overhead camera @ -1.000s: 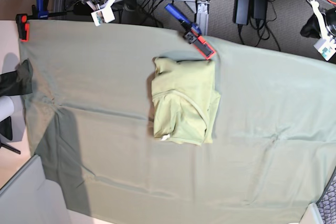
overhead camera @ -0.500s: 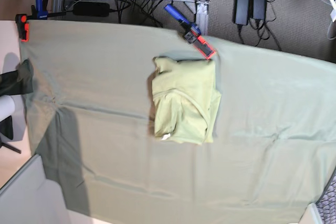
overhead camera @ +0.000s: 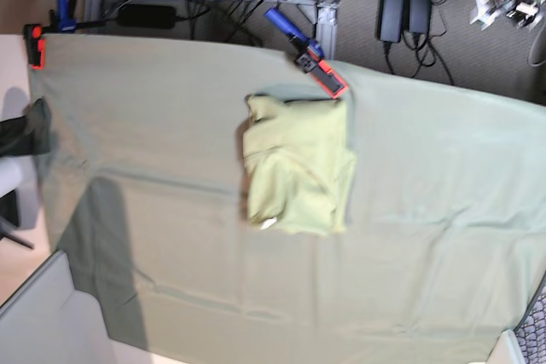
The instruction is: Fold the T-shirt properly
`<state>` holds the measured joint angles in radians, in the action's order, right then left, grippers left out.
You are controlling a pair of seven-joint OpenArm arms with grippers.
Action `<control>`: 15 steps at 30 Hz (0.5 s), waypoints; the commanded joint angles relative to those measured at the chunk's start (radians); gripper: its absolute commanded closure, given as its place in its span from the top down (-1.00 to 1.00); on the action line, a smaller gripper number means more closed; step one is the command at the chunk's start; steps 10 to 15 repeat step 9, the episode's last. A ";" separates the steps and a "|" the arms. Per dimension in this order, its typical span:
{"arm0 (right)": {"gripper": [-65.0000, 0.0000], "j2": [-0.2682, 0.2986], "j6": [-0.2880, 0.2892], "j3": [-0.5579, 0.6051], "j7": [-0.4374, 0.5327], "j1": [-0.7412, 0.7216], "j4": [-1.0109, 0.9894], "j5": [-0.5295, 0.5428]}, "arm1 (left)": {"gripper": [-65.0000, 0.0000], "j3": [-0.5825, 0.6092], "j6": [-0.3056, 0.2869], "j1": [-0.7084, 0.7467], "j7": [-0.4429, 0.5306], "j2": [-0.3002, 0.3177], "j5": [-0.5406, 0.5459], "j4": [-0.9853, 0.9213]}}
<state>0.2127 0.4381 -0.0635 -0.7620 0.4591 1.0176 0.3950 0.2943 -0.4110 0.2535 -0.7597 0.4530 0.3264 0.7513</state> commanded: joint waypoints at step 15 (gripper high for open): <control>-1.00 -0.031 -0.022 -0.001 -0.061 -0.040 0.008 -0.025 | -0.95 0.122 -0.001 -0.162 -0.091 -0.026 0.059 0.009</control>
